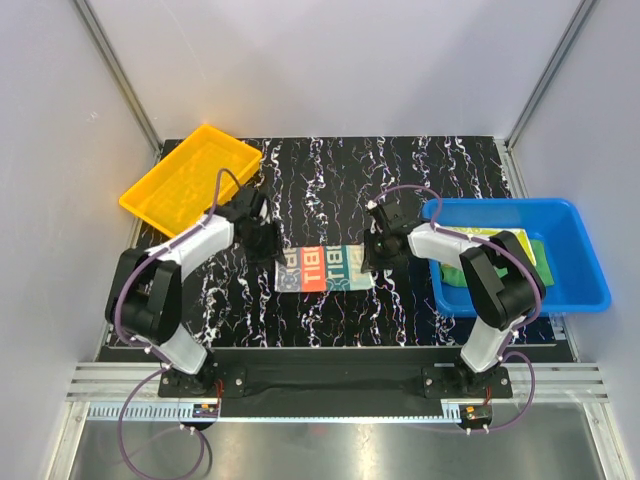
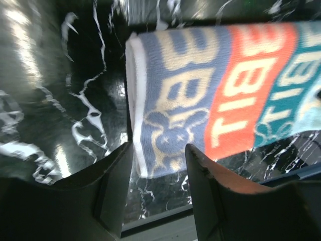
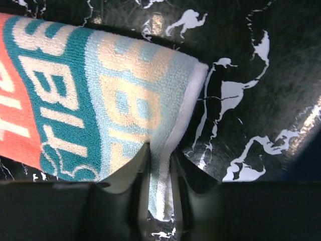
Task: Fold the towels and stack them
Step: Neatly place the folded towel into the bin
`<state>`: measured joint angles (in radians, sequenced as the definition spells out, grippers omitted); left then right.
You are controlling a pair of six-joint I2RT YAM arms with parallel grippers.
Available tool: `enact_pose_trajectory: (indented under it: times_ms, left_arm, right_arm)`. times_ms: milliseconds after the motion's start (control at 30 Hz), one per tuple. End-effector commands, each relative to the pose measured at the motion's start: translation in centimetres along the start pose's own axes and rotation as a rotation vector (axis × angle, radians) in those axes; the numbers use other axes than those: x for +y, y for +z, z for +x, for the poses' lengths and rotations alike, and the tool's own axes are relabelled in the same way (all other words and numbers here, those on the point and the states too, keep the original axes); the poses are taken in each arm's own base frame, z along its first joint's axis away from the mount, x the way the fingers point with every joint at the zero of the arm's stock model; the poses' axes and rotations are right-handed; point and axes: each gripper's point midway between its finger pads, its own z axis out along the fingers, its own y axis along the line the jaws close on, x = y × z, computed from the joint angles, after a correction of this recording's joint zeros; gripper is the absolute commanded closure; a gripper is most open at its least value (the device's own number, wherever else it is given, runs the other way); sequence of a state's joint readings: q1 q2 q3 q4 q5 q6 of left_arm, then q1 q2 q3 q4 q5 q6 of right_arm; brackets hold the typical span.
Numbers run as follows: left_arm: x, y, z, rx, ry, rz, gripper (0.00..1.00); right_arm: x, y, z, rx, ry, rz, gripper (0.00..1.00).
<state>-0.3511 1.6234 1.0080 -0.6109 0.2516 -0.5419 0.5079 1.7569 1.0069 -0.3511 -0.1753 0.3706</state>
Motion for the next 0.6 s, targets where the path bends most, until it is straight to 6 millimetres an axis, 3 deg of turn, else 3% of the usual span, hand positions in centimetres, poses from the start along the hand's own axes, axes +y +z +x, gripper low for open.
enact_pose_trajectory:
  times_ms: [0, 67, 100, 167, 233, 333, 567]
  left_arm:
    - [-1.7, -6.6, -5.0, -0.208, 0.119, -0.025, 0.48]
    - [-1.7, -9.4, -6.8, -0.28, 0.155, -0.064, 0.46]
    - [-1.6, -10.1, -7.2, -0.297, 0.166, -0.074, 0.46]
    - [-1.3, -11.4, -8.0, -0.336, 0.18, -0.086, 0.45]
    - [-0.9, -11.7, -8.3, -0.348, 0.2, -0.078, 0.42]
    - [-1.3, -12.7, -8.4, -0.365, 0.172, -0.011, 0.42]
    - [-2.0, -11.8, -7.6, -0.367, 0.192, 0.066, 0.4]
  right_arm:
    - [-0.9, 0.6, 2.1, 0.048, -0.007, 0.018, 0.78]
    - [-0.9, 0.1, 2.0, 0.039, -0.025, 0.016, 0.9]
    - [-0.7, -0.2, 1.8, 0.034, -0.032, 0.008, 0.9]
    - [-0.3, -1.0, 1.4, 0.021, -0.04, -0.001, 1.0]
    - [0.1, -2.2, 0.9, -0.009, -0.018, -0.006, 1.0]
    - [0.5, -3.3, 1.7, -0.028, 0.02, -0.034, 1.0]
    - [-1.8, -7.2, 2.0, -0.079, 0.039, 0.114, 1.0]
